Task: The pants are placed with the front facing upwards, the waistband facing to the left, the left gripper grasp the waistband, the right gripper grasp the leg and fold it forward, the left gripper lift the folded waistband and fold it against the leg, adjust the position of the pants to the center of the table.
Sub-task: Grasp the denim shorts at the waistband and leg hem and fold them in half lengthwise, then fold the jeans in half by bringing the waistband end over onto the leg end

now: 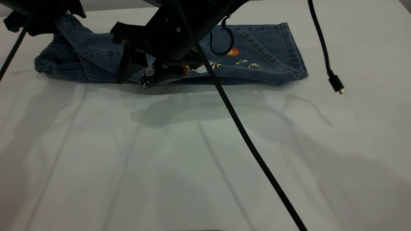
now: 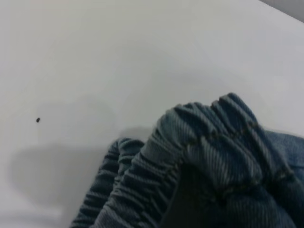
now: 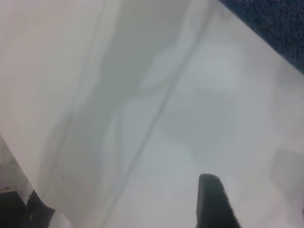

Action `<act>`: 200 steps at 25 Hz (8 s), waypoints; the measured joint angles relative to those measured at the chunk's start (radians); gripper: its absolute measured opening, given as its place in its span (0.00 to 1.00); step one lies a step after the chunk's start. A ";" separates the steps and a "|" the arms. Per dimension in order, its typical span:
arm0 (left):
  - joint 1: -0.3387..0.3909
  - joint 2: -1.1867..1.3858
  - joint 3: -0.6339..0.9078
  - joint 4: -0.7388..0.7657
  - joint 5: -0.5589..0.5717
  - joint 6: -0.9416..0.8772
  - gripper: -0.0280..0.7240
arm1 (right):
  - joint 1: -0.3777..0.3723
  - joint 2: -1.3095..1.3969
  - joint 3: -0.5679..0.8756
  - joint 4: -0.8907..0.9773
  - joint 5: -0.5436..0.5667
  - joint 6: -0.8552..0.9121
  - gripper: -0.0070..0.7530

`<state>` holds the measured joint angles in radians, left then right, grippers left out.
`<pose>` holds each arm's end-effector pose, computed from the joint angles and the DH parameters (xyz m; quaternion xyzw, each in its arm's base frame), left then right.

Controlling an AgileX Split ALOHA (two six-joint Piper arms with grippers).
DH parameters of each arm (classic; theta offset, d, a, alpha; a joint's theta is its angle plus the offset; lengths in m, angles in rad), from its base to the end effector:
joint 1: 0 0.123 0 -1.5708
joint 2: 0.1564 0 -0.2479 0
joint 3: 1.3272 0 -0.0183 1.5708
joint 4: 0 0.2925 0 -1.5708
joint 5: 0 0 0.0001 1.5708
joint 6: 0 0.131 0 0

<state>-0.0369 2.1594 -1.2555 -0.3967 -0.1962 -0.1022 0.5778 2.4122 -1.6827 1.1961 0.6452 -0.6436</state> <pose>0.4868 -0.0081 0.0270 -0.2178 0.8651 -0.0853 0.4436 0.3955 0.3455 0.0111 -0.1435 0.8982 0.3946 0.1297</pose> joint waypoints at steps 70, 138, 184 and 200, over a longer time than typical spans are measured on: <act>-0.037 -0.132 -0.220 -0.008 0.897 0.144 0.71 | -0.052 0.000 0.000 -0.107 0.206 0.003 0.44; -0.052 -0.133 -0.221 -0.125 0.433 0.499 0.71 | -0.089 -0.001 -0.015 -0.120 0.474 0.027 0.44; 0.253 0.186 -0.222 -0.546 0.709 0.643 0.55 | -0.089 -0.001 -0.109 -0.125 0.467 0.020 0.44; 0.248 0.026 -0.227 -0.514 0.786 0.663 0.16 | -0.089 0.002 -0.229 -0.116 0.117 0.054 0.42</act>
<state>0.2113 2.1858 -1.4828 -0.9108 0.5902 0.5609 0.4891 2.4142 -1.9119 1.0800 0.7618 -0.5900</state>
